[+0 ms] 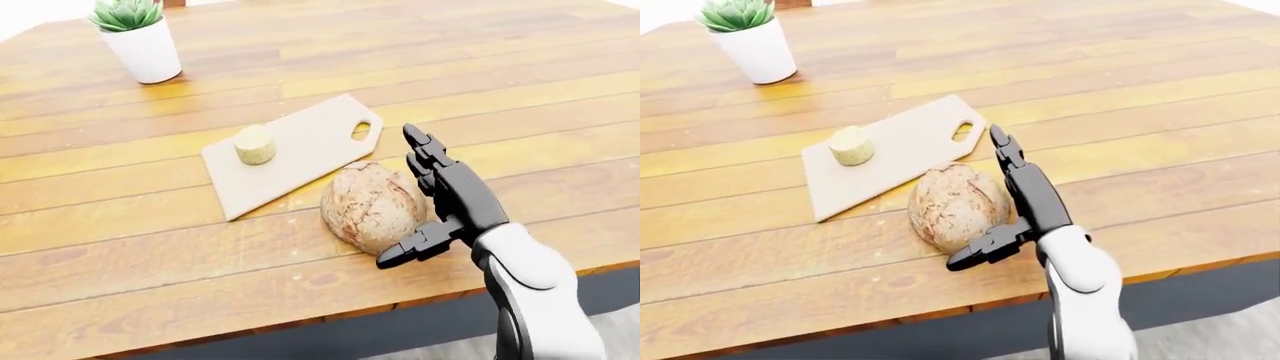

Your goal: Place the bread and cheese on the cutting board.

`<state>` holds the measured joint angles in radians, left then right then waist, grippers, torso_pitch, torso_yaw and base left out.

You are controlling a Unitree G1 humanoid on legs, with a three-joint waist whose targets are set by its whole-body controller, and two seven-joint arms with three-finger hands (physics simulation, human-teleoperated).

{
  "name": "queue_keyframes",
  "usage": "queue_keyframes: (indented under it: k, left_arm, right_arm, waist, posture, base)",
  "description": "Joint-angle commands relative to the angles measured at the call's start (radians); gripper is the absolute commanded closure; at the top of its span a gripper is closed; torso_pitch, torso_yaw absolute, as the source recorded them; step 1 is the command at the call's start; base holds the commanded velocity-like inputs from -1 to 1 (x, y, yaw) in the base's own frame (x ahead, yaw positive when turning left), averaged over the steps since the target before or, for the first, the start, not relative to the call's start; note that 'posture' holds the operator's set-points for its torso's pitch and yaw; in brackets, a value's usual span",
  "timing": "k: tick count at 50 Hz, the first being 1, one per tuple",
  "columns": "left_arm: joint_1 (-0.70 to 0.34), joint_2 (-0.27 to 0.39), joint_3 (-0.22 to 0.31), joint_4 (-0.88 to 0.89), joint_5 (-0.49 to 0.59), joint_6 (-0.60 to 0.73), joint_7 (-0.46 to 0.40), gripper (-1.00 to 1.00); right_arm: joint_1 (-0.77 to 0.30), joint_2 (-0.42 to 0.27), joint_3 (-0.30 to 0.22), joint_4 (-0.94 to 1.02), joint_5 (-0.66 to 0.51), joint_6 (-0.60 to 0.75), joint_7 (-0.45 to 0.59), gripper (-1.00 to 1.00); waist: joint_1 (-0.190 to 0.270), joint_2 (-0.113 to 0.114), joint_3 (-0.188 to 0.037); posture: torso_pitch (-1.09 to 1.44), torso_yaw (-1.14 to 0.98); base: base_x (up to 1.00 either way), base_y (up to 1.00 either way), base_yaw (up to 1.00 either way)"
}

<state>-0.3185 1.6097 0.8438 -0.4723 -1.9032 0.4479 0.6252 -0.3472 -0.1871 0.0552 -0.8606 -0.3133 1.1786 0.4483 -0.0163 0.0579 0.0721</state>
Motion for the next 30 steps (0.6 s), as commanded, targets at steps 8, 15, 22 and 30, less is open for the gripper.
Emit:
queue_keyframes:
  k: [8,15,22,30]
  left_arm:
    - [-0.015,0.020,0.033,0.021,0.004,-0.019,0.003,-1.00]
    - [-0.011,0.024,0.038,0.029,0.003,-0.021,0.000,-1.00]
    - [-0.009,0.029,0.047,0.033,-0.001,-0.020,-0.001,-1.00]
    - [-0.006,0.029,0.061,0.037,-0.003,-0.012,-0.003,-1.00]
  right_arm:
    - [-0.019,0.015,0.021,-0.020,-0.078,-0.046,0.040,-0.95]
    - [-0.012,0.026,0.033,0.006,-0.137,-0.083,0.074,-0.63]
    - [0.008,0.040,0.036,0.027,-0.205,-0.128,0.107,-0.51]
    - [0.002,0.060,0.032,0.023,-0.274,-0.139,0.148,0.11]
  waist:
    - [-0.001,0.005,-0.017]
    - [-0.003,0.007,-0.016]
    - [-0.005,0.009,-0.017]
    - [-0.005,0.011,-0.017]
  posture:
    - [0.00,0.00]
    - [0.00,0.00]
    - [0.00,0.00]
    - [0.00,0.00]
  base:
    - [0.00,0.00,0.00]
    - [0.00,0.00,0.00]
    - [0.00,0.00,0.00]
    - [0.00,0.00,0.00]
